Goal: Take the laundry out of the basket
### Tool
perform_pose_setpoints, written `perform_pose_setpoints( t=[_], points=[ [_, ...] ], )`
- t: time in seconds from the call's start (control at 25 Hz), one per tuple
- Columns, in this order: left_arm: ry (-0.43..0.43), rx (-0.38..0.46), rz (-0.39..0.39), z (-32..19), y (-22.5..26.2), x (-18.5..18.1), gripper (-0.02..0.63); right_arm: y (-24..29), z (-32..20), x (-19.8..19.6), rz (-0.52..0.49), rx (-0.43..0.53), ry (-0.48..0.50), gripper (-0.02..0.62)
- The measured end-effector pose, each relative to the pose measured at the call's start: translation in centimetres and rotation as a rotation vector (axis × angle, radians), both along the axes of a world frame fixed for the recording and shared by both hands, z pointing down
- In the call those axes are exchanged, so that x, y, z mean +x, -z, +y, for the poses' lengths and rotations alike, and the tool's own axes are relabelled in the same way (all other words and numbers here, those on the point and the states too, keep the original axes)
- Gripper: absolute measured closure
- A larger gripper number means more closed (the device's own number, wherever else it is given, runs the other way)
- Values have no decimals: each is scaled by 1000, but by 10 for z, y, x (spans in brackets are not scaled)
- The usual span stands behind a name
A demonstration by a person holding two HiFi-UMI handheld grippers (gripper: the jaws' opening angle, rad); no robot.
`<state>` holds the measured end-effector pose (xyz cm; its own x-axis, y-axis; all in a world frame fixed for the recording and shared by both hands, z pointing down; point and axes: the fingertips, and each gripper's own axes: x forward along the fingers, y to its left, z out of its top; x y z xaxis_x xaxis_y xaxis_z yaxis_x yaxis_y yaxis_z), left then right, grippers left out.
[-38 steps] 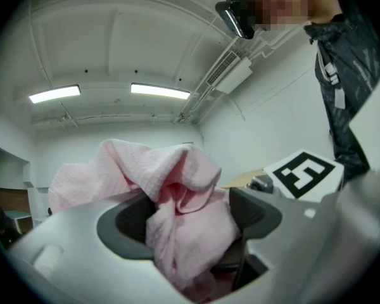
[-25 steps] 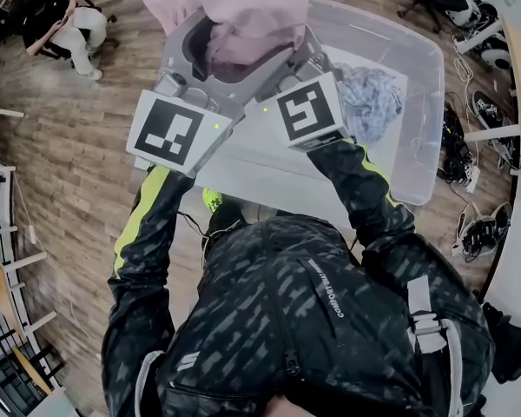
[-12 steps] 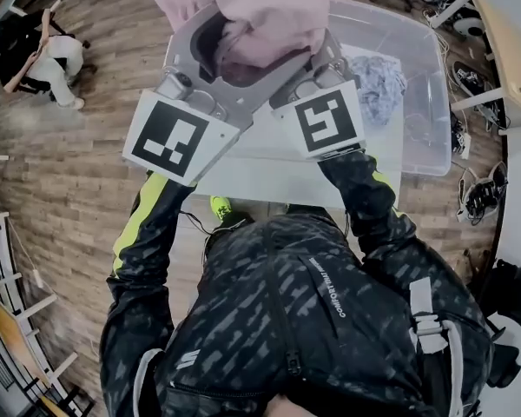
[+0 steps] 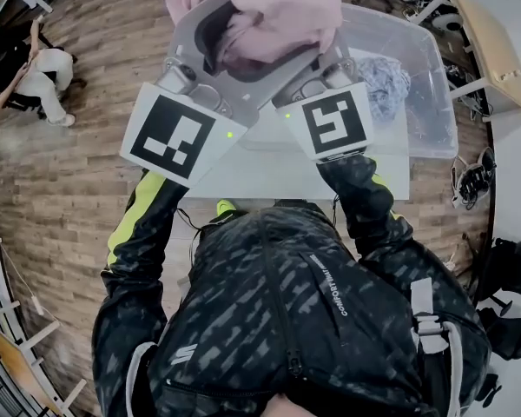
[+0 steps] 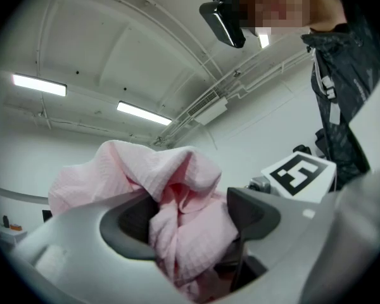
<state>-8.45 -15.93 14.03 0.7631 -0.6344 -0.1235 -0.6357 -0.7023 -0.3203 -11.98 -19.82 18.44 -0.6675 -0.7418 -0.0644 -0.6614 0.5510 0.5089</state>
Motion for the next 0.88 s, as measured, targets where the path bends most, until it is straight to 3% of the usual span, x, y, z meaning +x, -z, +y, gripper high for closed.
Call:
perform_pose_setpoints(
  t=[0.24,0.52,0.88],
  points=[
    [3,46,-47,19,12,-46,268,15,17,-49,-62,6,6,462],
    [50,37,-71,33,5,-118,268,11,34,-124,-121,-13,48,462],
    [65,-55,-64,36,-50,-171,268,-52,42,-178,-124,-128,55,462]
  ],
)
